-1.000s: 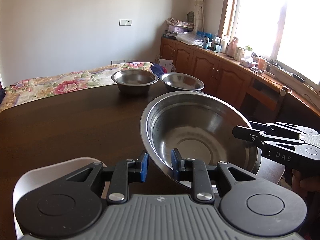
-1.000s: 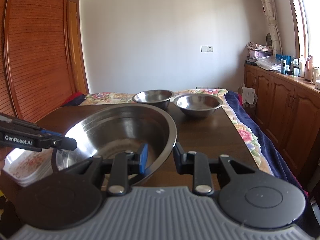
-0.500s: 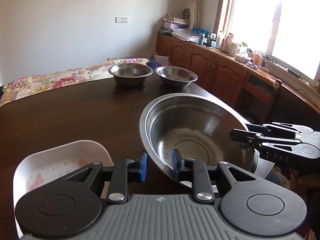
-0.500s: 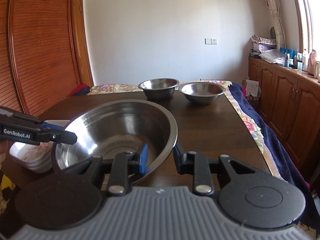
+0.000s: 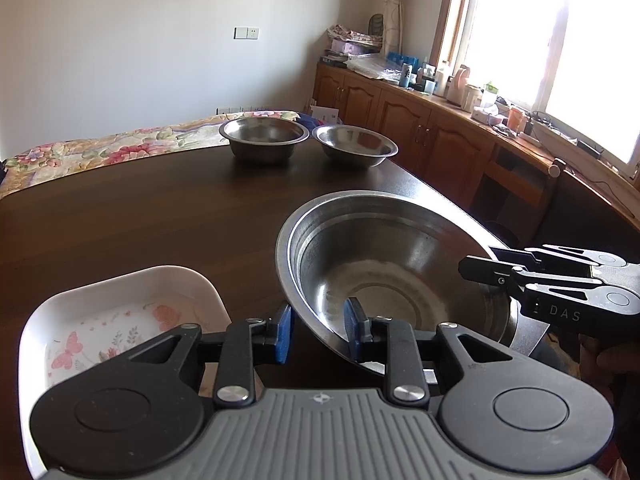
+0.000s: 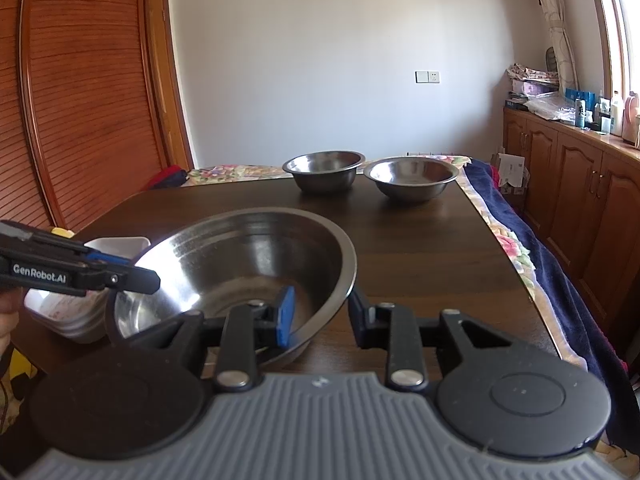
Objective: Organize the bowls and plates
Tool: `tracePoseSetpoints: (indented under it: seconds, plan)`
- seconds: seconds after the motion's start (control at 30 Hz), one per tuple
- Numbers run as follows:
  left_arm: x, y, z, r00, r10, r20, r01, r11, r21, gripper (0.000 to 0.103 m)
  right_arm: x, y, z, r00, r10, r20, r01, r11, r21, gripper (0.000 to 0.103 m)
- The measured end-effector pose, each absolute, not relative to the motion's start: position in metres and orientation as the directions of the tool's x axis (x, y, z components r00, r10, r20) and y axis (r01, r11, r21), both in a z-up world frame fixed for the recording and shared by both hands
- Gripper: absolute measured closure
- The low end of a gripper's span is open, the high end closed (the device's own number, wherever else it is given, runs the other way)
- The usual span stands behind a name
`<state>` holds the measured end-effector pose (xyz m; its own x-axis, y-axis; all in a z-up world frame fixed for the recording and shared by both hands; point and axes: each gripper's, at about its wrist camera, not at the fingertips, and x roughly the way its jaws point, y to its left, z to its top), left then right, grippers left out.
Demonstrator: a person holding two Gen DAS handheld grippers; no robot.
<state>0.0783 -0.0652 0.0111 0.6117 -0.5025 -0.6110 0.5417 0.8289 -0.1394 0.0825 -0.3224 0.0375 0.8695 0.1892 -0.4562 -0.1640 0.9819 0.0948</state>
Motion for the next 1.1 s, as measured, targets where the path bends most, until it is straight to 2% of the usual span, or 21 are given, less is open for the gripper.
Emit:
tracePoseSetpoints:
  seconds: [0.4,0.5,0.63,1.1]
  plan:
    - [0.081,-0.065,0.009,0.617,-0.497,-0.610,0.539,0.832,-0.132,0.070,0.085,-0.319,0.041,0.867,0.187,-0.462,-0.179,0.982,0.062,0.069]
    - [0.080,-0.064,0.010,0.620,-0.497,-0.607,0.536,0.833,-0.134,0.064,0.085,-0.322,0.047,0.874,0.188,-0.447,-0.181,0.982,0.058,0.062]
    - [0.082,-0.061,0.017,0.631,-0.501,-0.592,0.532,0.835,-0.140,0.055,0.086,-0.325,0.058,0.886,0.187,-0.424,-0.183,0.982,0.050,0.061]
    - [0.115,-0.063,0.055,0.708,-0.481,-0.517,0.497,0.860,-0.120,0.039,0.127,-0.346,0.094,0.920,0.200,-0.337,-0.216,0.976,-0.010,0.062]
